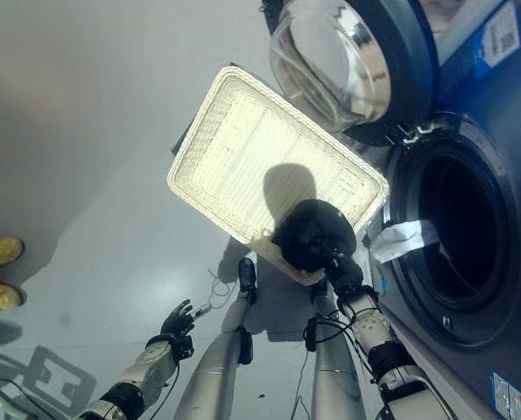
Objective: Put the clothes into the washing machine.
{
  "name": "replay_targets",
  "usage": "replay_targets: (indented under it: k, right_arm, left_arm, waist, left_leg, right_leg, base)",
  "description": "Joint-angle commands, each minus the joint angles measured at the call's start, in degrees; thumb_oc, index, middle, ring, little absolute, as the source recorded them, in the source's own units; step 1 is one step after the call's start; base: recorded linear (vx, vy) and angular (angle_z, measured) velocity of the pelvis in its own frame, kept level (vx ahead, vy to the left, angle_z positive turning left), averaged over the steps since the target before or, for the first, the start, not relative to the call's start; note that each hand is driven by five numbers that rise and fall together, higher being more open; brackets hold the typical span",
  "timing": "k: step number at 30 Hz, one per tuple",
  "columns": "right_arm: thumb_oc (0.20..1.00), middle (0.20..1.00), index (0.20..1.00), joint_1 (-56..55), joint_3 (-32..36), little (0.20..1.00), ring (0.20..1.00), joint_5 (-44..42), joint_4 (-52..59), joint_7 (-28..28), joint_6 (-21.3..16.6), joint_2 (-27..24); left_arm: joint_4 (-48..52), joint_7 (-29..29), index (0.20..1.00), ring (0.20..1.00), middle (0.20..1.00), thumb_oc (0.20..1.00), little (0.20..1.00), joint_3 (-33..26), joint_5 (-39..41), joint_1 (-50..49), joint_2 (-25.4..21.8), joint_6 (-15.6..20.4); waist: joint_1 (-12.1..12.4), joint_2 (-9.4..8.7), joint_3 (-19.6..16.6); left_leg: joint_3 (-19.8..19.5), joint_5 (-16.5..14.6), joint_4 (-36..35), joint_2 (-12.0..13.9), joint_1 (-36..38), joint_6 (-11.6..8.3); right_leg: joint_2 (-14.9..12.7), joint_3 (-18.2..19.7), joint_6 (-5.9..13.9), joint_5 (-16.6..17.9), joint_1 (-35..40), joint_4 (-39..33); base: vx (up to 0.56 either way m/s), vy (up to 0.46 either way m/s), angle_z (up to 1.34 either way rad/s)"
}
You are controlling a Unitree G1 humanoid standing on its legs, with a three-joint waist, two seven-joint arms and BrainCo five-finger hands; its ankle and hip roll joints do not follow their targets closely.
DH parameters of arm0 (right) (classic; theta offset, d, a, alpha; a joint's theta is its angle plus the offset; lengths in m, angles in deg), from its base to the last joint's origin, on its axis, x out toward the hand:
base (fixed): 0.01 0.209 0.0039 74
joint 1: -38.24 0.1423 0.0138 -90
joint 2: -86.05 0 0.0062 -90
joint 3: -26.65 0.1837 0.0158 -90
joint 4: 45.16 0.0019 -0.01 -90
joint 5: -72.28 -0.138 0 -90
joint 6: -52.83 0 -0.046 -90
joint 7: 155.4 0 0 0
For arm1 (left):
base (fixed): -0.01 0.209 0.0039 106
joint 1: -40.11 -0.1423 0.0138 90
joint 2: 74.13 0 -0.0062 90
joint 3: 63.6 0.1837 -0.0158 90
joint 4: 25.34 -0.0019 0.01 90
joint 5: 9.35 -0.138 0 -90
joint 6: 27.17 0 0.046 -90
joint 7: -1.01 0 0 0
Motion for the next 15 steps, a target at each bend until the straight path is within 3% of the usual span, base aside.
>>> replay_targets:
  k: [1,4,8,11,12,14,15]
  right_arm:
    - [0.2,0.2,0.2,-3.09,2.74,0.2,0.2,-11.14,4.5,5.48,-2.31,0.98]
    - [0.2,0.2,0.2,-5.4,7.15,0.2,0.2,-18.67,6.95,9.01,-7.78,0.72]
    - [0.2,0.2,0.2,-5.11,12.88,0.2,0.2,-23.92,9.39,8.77,-14.08,-0.78]
    - [0.2,0.2,0.2,-2.3,19.13,0.2,0.2,-24.47,10.8,3.84,-20.15,-3.38]
    - [0.2,0.2,0.2,-0.27,21.8,0.2,0.2,-24.47,10.2,0.06,-23.9,-5.81]
    - [0.2,0.2,0.2,1.63,23.46,0.2,0.2,-24.39,9.7,-2.76,-26.2,-8.18]
    - [0.2,0.2,0.2,4.51,25.14,0.2,0.2,-23.48,9.67,-6.92,-29.25,-11.23]
  left_arm:
    - [-3.21,-0.14,1.0,1.0,1.0,1.0,1.0,-1.16,-1.26,-2.92,-0.08,2.1]
    - [-4.13,-1.16,1.0,1.0,1.0,1.0,1.0,-2.26,-1.03,-4.19,-0.77,3.5]
    - [-5.56,-2.17,1.0,1.0,1.0,1.0,1.0,-3.21,-1.58,-4.48,-1.83,3.85]
    - [-7.12,-3.09,1.0,1.0,1.0,1.0,1.0,-3.69,-1.89,-4.2,-2.71,3.87]
    - [-7.67,-3.33,1.0,1.0,1.0,1.0,1.0,-3.7,-2.12,-3.96,-3.11,3.63]
    - [-7.94,-3.43,1.0,1.0,1.0,1.0,1.0,-3.61,-2.28,-3.77,-3.4,3.4]
    - [-7.93,-3.61,1.0,1.0,1.0,1.0,1.0,-3.56,-2.44,-3.53,-3.74,3.07]
  waist:
    - [-0.03,-1.19,-1.0]
    - [-1.67,-1.36,-1.0]
    - [-2.7,-1.5,-1.0]
    - [-3.12,-1.4,-1.0]
    - [-3.09,-1.32,-1.0]
    - [-3.03,-1.24,-1.0]
    - [-2.8,-1.02,-1.0]
  left_leg:
    - [3.34,-7.32,3.99,-4.34,0.49,0.66]
    - [4.78,-7.67,3.4,-4.18,1.75,0.64]
    - [5.47,-8.02,2.9,-4.0,3.04,0.74]
    - [5.72,-8.23,2.46,-3.77,4.01,0.65]
    - [5.75,-8.31,2.3,-3.58,4.38,0.55]
    - [5.72,-8.36,2.29,-3.46,4.55,0.46]
    - [5.77,-8.15,2.49,-3.26,4.26,0.35]
  right_leg:
    - [2.6,-1.23,2.11,1.32,1.14,-3.44]
    - [2.81,0.08,2.42,1.72,2.05,-4.55]
    - [3.32,1.35,2.56,1.62,3.06,-5.0]
    - [3.57,1.89,2.7,1.36,3.9,-5.17]
    - [3.65,1.93,2.73,1.17,4.22,-5.09]
    - [3.73,1.97,2.71,1.03,4.44,-5.03]
    - [3.74,1.9,2.59,1.18,4.26,-4.91]
  base:
    - [-0.03,0.035,-0.34]
    - [-0.02,0.027,-0.38]
    - [0.01,-0.031,-0.2]
    - [0.03,-0.076,-0.09]
    - [0.05,-0.081,-0.06]
    - [0.04,-0.086,-0.07]
    - [0.03,-0.077,-0.06]
